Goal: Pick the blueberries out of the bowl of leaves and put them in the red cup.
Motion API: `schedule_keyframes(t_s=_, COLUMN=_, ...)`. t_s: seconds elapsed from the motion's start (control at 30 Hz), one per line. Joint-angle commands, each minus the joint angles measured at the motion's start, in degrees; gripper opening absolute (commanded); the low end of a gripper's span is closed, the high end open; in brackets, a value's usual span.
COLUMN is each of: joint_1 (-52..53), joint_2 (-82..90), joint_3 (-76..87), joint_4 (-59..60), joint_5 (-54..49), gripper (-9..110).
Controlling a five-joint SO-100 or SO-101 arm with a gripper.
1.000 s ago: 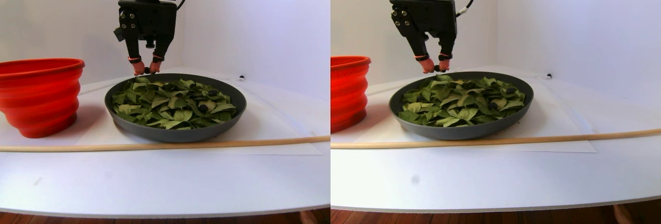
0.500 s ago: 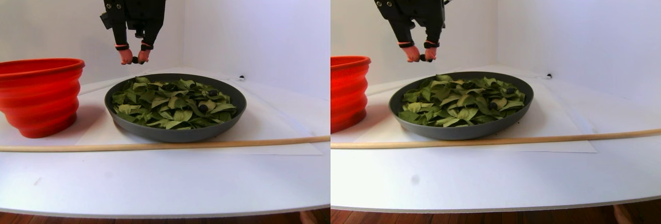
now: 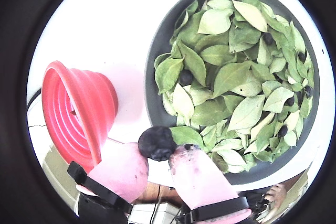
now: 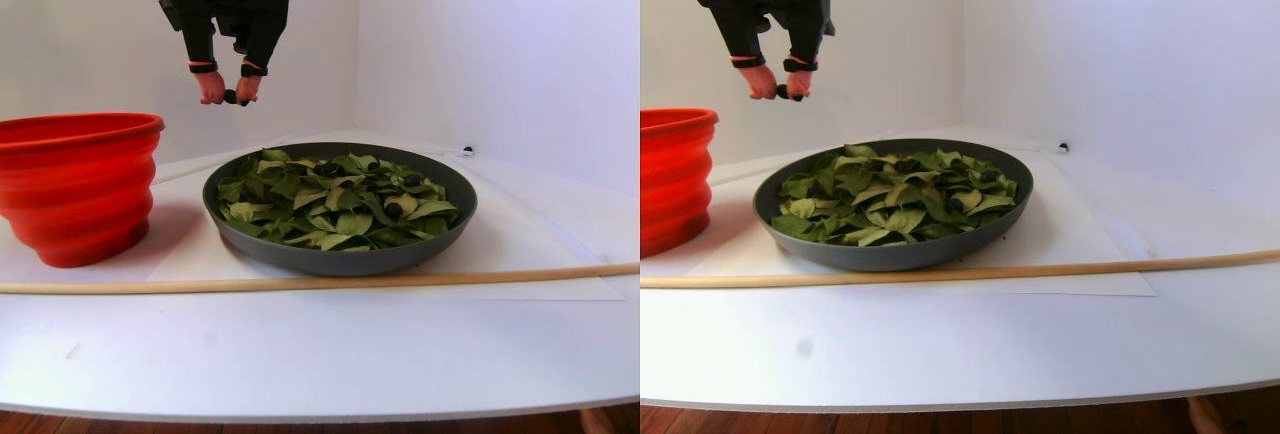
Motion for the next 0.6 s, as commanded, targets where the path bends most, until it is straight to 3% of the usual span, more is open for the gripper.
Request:
schedule_keyframes(t_s=0.0, joint_1=-1.6, joint_2=5.4, joint_3=-0.5, joint_4=0.7, joint_5=0.9, gripper=8)
schedule_keyframes(t_s=0.57, joint_1=-9.2, joint_2=9.8, joint_3=1.1, joint_4=4.4, joint_5=5.4, gripper=8)
